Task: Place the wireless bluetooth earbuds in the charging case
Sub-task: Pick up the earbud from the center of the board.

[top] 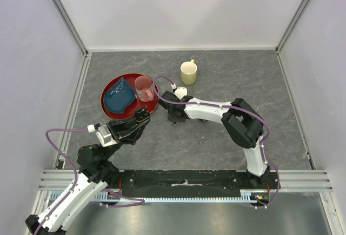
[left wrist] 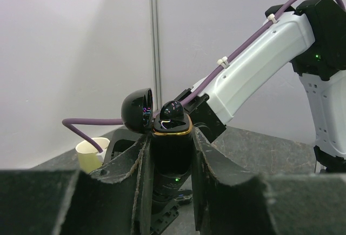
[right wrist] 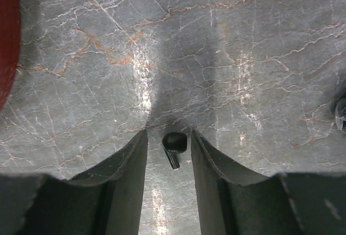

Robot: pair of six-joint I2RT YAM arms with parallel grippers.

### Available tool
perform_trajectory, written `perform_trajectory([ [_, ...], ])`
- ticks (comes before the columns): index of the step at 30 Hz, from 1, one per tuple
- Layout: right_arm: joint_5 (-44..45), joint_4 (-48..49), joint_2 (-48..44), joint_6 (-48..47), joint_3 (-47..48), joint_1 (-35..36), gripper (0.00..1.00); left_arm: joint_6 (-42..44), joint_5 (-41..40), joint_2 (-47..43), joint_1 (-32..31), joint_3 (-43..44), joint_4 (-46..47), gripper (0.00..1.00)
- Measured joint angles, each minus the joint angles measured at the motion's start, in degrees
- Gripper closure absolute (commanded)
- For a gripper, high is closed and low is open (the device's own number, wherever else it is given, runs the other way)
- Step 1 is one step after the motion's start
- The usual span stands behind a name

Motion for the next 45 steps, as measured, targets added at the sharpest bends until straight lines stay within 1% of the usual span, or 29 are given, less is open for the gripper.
perform_trajectory([
  [8,0.9,-0.6,0.5,0.2,0.6,0.0,0.59,0.0,0.0,-0.3,0.0,0.0,-0.2,0.98],
  [13,1.3,-0.7,0.6,0.2,0.6,0.2,0.62,0.0,0.0,-0.3,0.0,0.0,-0.2,0.98],
  [27,1.7,-1.1,0.6,-0.1,0.6,0.5,0.65,0.0,-0.1,-0.3,0.0,0.0,-0.1,0.98],
  [33,1.8,-1.2,0.6,-0.2,0.6,0.5,0.65,0.0,-0.1,-0.3,0.0,0.0,-0.1,0.98],
  [36,1.8,-1.2,0.6,-0.2,0.6,0.5,0.63,0.0,-0.1,-0.2,0.0,0.0,-0.1,0.98],
  [39,1.7,-1.0,0.6,-0.2,0.6,0.6,0.62,0.0,-0.2,-0.2,0.0,0.0,-0.1,0.98],
  [45,1.9,-1.0,0.6,-0.2,0.6,0.7,0.64,0.0,-0.2,-0.2,0.0,0.0,-0.1,0.98],
])
